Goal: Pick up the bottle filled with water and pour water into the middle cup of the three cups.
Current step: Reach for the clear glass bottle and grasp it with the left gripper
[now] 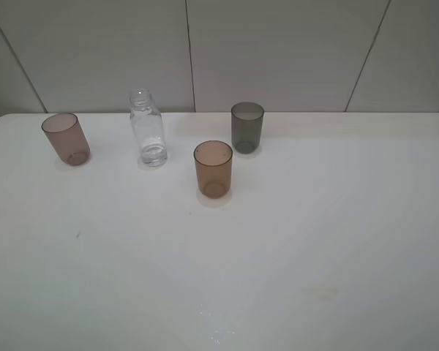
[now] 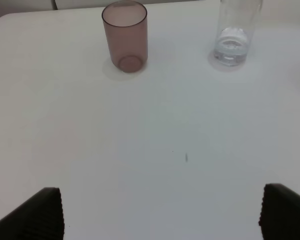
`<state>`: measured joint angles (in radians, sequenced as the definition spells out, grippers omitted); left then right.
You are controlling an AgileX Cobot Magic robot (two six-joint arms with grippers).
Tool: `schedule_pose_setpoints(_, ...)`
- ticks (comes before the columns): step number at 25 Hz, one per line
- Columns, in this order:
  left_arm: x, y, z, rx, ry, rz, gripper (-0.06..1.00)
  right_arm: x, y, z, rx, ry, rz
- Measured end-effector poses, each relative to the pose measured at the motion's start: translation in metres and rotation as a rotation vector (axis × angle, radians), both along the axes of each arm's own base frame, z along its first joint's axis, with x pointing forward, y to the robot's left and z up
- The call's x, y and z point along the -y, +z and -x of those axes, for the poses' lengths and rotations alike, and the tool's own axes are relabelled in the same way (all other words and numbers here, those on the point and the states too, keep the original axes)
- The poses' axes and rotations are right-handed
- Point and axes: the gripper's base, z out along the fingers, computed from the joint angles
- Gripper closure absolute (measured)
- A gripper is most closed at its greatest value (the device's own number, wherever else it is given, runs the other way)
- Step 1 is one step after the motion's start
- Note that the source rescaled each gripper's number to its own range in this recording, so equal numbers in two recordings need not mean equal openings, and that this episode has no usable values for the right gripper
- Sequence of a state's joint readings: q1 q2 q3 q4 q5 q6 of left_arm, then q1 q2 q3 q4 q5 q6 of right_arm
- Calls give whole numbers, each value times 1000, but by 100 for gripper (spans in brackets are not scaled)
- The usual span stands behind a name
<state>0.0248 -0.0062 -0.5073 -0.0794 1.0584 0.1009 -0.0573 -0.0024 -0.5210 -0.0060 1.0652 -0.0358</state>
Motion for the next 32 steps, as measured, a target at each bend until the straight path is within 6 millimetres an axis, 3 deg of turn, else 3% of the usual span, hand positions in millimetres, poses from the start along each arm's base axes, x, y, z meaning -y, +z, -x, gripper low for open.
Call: schedule_pose_setpoints(32, 0, 0, 0, 0, -5, 0, -6, 0, 0, 0, 0, 0, 0)
